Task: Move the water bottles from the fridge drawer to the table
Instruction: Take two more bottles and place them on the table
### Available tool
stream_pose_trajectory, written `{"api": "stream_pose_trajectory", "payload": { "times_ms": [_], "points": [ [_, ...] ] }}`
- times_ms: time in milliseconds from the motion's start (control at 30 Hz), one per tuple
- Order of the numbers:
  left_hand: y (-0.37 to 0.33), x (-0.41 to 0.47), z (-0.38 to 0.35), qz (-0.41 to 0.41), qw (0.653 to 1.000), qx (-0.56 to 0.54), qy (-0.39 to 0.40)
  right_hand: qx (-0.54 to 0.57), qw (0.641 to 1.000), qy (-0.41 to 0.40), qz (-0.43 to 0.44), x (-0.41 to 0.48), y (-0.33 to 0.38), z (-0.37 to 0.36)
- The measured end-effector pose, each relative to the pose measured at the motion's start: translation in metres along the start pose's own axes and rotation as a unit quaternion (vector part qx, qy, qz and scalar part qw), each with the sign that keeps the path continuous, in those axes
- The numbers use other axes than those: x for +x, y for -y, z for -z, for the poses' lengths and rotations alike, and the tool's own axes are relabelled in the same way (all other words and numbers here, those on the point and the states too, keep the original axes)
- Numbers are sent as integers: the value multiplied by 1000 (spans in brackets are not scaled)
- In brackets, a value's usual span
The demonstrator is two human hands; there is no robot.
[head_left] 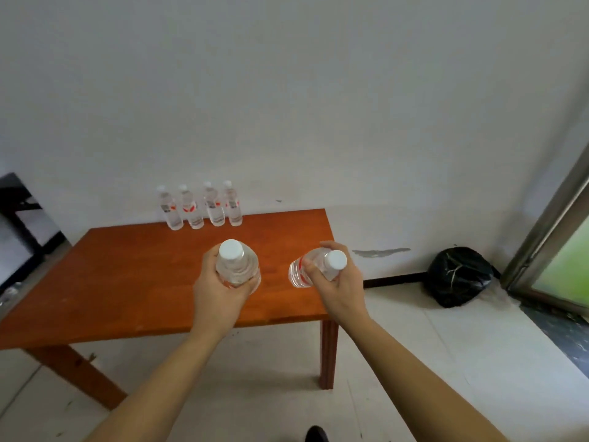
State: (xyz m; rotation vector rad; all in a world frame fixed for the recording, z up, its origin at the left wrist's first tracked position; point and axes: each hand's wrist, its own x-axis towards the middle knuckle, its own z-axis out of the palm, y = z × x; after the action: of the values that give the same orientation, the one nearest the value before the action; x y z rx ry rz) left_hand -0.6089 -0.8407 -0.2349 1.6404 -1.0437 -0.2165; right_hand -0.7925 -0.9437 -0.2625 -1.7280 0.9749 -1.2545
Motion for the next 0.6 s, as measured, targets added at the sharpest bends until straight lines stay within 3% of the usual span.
{"api": "stream_pose_trajectory", "payload": {
  "times_ms": [333, 467, 600],
  "points": [
    [47, 226, -73, -38, 998, 60, 4, 13, 999, -19, -34, 219, -46, -56],
    [74, 284, -84, -29, 994, 106, 13, 1, 998, -33, -57, 276, -65, -84],
    [114, 340, -97, 2, 996, 73, 48, -6, 995, -39, -93, 320, -94, -121]
  ]
}}
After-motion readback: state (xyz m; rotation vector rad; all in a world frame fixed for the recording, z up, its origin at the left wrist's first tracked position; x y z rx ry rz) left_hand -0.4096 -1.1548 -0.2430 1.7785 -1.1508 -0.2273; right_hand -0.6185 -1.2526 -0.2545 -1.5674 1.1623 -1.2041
